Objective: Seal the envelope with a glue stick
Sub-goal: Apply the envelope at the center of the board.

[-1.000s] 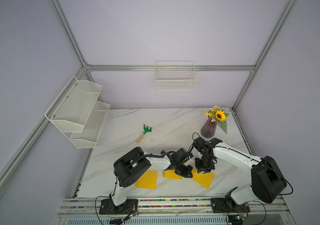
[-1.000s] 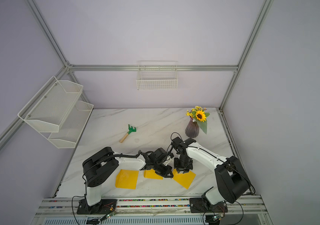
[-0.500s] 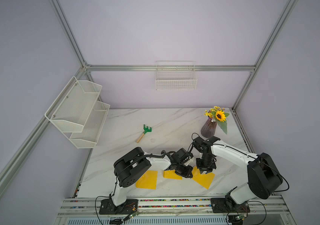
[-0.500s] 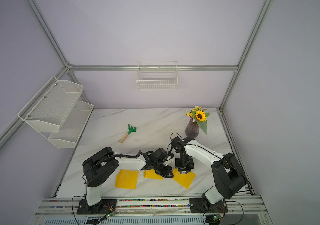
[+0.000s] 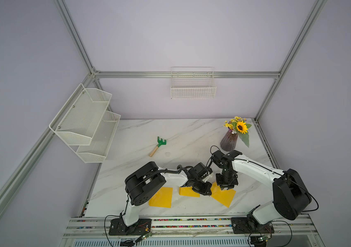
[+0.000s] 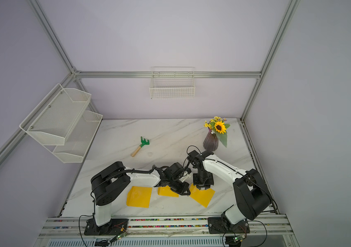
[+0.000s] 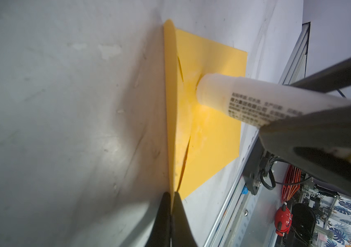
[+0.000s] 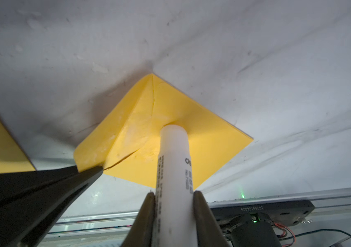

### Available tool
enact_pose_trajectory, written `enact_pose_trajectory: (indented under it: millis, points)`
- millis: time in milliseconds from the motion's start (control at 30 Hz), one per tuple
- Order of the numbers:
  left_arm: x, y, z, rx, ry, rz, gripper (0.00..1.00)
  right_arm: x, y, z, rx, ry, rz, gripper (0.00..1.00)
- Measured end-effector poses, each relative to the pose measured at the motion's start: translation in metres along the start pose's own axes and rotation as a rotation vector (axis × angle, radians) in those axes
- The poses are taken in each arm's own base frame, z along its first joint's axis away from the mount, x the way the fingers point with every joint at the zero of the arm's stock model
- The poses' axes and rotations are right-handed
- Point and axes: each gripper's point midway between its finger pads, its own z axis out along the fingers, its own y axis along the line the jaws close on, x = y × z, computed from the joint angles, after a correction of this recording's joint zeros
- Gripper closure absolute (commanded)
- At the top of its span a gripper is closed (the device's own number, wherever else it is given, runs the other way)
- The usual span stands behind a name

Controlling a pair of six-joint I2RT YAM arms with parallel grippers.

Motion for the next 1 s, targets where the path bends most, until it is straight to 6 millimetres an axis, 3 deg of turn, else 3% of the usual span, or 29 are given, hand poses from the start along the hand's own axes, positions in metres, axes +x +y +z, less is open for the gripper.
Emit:
enact_pose_trajectory:
  millis: [200,500,800,1000]
  points:
    - [0.000,0.000,0.000,-0.002,0.003,-0.002,1.00,0.013,0.030,0.001,-0.191,0.070,-0.001,1.00]
    - [0.000,-0.001,0.000,-0.010,0.004,0.006,1.00,0.007,0.008,0.000,-0.031,0.058,-0.024,1.00]
    - [0.000,-0.001,0.001,-0.013,0.007,0.004,1.00,0.021,0.028,0.003,-0.162,0.137,-0.039,1.00]
    - [0.000,-0.001,0.001,-0.016,0.010,0.003,1.00,0.019,0.013,0.003,-0.055,0.112,-0.045,1.00]
